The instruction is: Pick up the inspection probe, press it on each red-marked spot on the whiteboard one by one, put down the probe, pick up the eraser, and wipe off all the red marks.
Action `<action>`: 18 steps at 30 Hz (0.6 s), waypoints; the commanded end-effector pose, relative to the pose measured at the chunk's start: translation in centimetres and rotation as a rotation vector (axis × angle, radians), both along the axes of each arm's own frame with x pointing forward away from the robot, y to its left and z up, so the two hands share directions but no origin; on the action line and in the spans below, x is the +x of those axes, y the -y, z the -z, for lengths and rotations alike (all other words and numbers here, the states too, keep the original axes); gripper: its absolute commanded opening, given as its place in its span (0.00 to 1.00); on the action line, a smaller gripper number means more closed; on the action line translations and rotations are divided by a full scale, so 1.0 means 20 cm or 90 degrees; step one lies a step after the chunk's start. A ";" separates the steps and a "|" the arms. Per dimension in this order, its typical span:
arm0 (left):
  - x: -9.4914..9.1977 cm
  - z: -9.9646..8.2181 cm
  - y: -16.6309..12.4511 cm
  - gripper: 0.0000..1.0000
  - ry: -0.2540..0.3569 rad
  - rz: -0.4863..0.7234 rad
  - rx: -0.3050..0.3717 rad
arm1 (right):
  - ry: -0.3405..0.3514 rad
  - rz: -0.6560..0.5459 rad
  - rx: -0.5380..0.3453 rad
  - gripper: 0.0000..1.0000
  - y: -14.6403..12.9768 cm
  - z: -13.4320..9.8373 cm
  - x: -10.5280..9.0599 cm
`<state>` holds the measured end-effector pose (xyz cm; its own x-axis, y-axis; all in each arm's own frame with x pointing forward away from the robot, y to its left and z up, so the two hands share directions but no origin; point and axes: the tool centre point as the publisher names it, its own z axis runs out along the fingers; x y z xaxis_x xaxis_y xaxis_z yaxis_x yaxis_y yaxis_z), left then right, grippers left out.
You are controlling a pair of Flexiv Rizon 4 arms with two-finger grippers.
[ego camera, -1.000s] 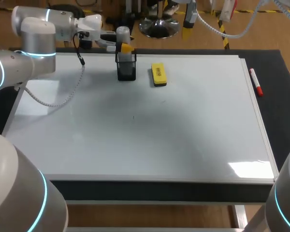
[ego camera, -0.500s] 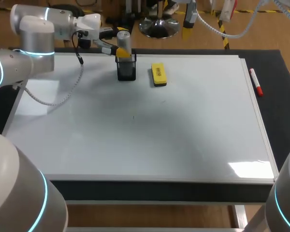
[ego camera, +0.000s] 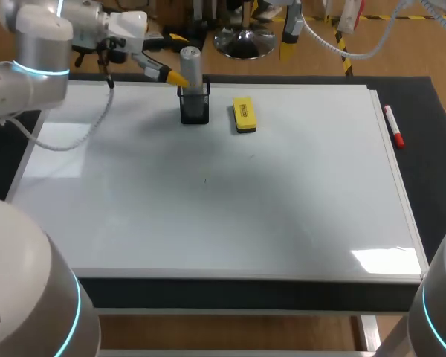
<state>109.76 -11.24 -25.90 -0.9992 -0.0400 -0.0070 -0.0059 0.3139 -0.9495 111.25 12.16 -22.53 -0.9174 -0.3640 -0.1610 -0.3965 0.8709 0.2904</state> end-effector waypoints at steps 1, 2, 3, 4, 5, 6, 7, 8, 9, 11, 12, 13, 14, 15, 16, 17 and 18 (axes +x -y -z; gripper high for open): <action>-0.16 -0.10 -0.08 1.00 0.028 -0.059 0.064 | 0.000 -0.001 -0.002 1.00 0.00 0.00 0.00; -0.17 -0.11 -0.10 1.00 0.032 -0.063 0.071 | 0.000 -0.001 -0.002 1.00 0.00 0.00 0.00; -0.18 -0.12 -0.12 1.00 0.037 -0.068 0.079 | 0.000 -0.001 -0.002 1.00 0.00 0.00 0.00; -0.20 -0.13 -0.13 1.00 0.040 -0.070 0.088 | 0.000 -0.001 -0.002 1.00 0.00 0.00 0.00; -0.21 -0.14 -0.15 1.00 0.043 -0.073 0.095 | 0.000 -0.001 -0.002 1.00 0.00 0.00 0.00; -0.23 -0.15 -0.17 1.00 0.045 -0.077 0.100 | 0.000 -0.001 -0.002 1.00 0.00 0.00 0.00; -0.24 -0.16 -0.18 1.00 0.047 -0.081 0.107 | 0.000 -0.001 -0.002 1.00 0.00 0.00 0.00; -0.26 -0.16 -0.20 1.00 0.052 -0.085 0.114 | 0.000 -0.001 -0.002 1.00 0.00 0.00 0.00; -0.27 -0.17 -0.21 1.00 0.055 -0.089 0.121 | 0.000 -0.001 -0.002 1.00 0.00 0.00 0.00; -0.30 -0.18 -0.25 1.00 0.058 -0.096 0.130 | 0.000 -0.001 -0.002 1.00 0.00 0.00 0.00; -0.32 -0.19 -0.26 1.00 0.061 -0.098 0.136 | 0.000 -0.001 -0.002 1.00 0.00 0.00 0.00; -0.33 -0.19 -0.27 1.00 0.062 -0.102 0.144 | 0.000 -0.001 -0.002 1.00 0.00 0.00 0.00; -0.35 -0.19 -0.29 1.00 0.065 -0.108 0.152 | 0.000 -0.001 -0.002 1.00 0.00 0.00 0.00; -0.37 -0.20 -0.30 1.00 0.068 -0.110 0.160 | 0.000 -0.001 -0.002 1.00 0.00 0.00 0.00; -0.38 -0.20 -0.31 1.00 0.070 -0.115 0.170 | 0.000 -0.001 -0.002 1.00 0.00 0.00 0.00; -0.40 -0.20 -0.33 1.00 0.072 -0.118 0.176 | 0.000 -0.001 -0.002 1.00 0.00 0.00 0.00; -0.42 -0.20 -0.34 1.00 0.074 -0.120 0.178 | 0.000 -0.001 -0.002 1.00 0.00 0.00 0.00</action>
